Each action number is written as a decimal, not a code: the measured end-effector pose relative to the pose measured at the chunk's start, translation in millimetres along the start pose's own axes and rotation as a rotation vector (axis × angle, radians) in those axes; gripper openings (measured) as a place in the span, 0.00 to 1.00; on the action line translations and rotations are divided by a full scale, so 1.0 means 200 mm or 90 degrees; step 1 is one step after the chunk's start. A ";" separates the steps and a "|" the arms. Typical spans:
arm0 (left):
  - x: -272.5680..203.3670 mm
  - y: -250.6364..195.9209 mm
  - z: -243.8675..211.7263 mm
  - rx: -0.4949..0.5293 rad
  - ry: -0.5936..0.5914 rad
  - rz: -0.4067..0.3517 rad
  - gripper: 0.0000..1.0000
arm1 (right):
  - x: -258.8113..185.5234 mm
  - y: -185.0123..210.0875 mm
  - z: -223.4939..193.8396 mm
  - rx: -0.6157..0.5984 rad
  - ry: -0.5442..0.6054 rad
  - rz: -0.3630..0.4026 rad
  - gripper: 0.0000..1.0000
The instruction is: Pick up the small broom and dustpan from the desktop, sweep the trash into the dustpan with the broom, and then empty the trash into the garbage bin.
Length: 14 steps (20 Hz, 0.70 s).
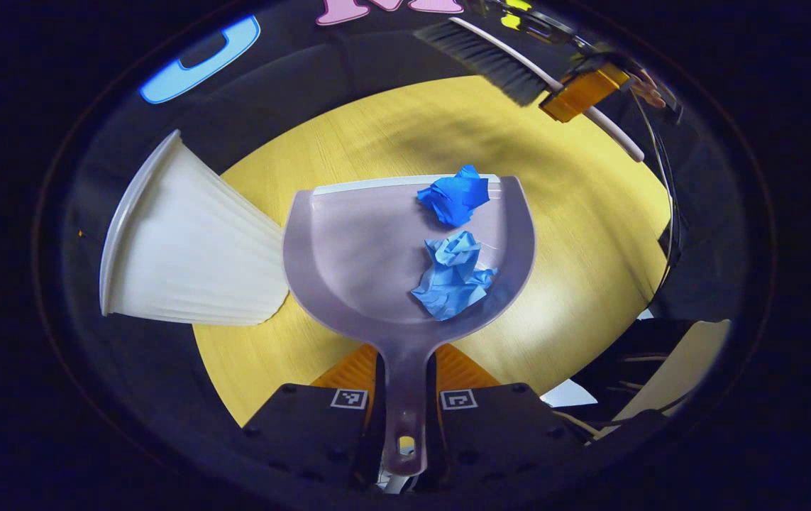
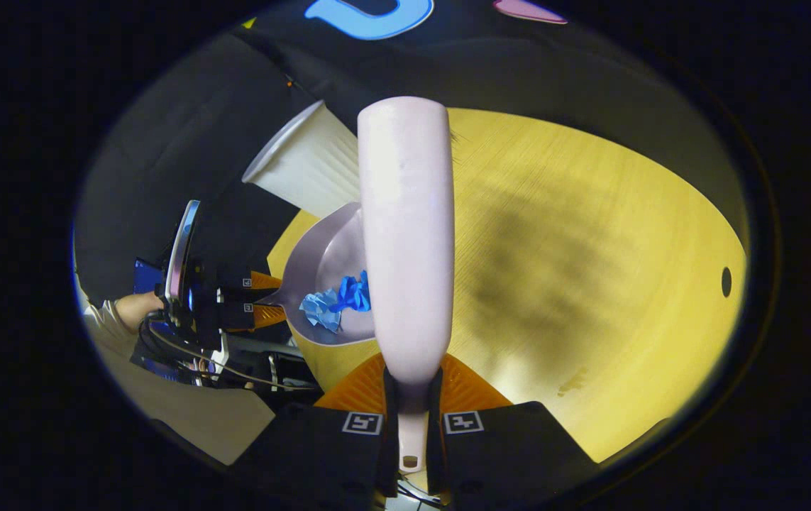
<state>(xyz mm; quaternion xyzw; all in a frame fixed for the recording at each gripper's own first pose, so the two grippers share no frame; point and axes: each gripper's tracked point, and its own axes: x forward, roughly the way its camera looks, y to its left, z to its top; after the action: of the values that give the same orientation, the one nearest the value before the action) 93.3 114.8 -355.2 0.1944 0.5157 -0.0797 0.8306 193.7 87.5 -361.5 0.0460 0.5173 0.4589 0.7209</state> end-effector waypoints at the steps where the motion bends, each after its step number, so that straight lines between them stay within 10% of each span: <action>1: -0.01 0.00 0.02 0.003 -0.017 0.013 0.21 | 0.01 -0.02 -0.04 0.010 -0.024 -0.001 0.17; 14: -0.12 0.27 0.12 0.040 -0.151 0.266 0.21 | 0.11 -0.04 -0.25 0.059 -0.234 0.008 0.17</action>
<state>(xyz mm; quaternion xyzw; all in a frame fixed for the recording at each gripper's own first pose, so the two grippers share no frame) 119.8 152.5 -312.5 0.3118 0.3605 0.0555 0.8773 161.1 77.4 -403.8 0.1654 0.3973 0.4230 0.7974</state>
